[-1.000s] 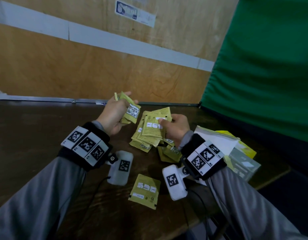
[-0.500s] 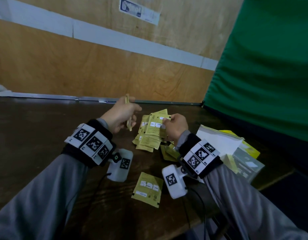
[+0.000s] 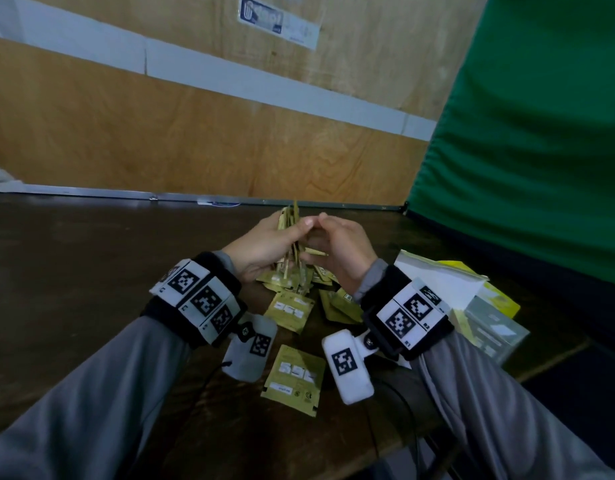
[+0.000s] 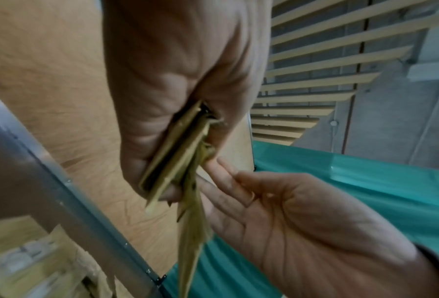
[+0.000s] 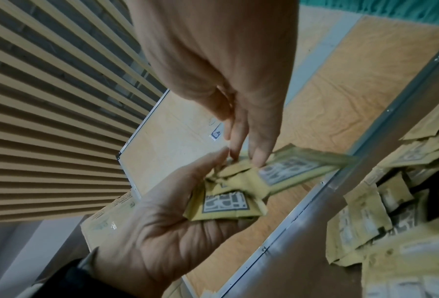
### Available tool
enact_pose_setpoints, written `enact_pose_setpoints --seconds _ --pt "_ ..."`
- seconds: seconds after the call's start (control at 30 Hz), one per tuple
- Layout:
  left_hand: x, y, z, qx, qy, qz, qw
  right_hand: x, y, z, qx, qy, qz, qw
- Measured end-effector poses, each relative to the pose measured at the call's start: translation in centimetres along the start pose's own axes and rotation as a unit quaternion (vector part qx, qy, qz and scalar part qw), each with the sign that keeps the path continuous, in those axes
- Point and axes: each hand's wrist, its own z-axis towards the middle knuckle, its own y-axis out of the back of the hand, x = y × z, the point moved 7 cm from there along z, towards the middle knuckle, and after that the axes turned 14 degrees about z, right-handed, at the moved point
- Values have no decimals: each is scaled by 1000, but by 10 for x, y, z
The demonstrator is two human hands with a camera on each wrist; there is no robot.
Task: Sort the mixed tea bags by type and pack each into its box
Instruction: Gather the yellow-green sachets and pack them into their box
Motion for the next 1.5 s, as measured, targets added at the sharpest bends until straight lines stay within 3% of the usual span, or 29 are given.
enact_pose_setpoints --seconds 0.17,0.27,0.33,0.47,0.53,0.63,0.7,0.8,0.87,0.93,1.0,1.07,1.17,1.27,1.33,1.43,1.5 --pt "14 17 5 -81 74 -108 988 6 1 -1 6 46 -29 999" --pt "8 17 4 -84 59 -128 987 14 9 2 -58 136 -200 969" --pt "3 19 3 -94 47 -154 982 14 14 3 -87 131 -284 946" --pt "-1 27 4 -121 38 -201 971 9 14 -2 -30 32 -190 981" --pt "1 34 4 -138 47 -228 963 20 18 -5 -26 57 -197 978" --pt "3 43 1 -150 66 -283 945 43 34 -4 -111 150 -209 960" --pt "0 45 -2 -147 71 -291 943 53 40 -7 -152 195 -143 958" --pt "-7 34 -6 -106 60 -277 953 48 25 -10 -92 153 -3 984" --pt "-16 21 -11 -57 57 -277 958 40 10 -10 -54 131 -63 988" --pt "-21 10 -14 -12 61 -268 961 38 -2 -11 -37 178 -218 959" --pt "-20 13 -10 -31 56 -252 965 42 -12 -11 -24 238 -352 905" --pt "-15 26 -6 -70 62 -261 961 49 -20 -14 8 270 -400 876" --pt "-8 30 -5 -38 96 -260 960 45 -32 -13 137 225 -436 861" --pt "-16 19 -10 10 91 -228 969 33 -53 -15 226 200 -485 820" --pt "-24 11 -15 36 80 -224 971 35 -62 -12 218 237 -492 809" --pt "-32 12 -19 62 64 -224 971 48 -66 -8 182 280 -461 822" --pt "-31 20 -20 58 72 -198 976 51 -65 -5 183 273 -453 829"
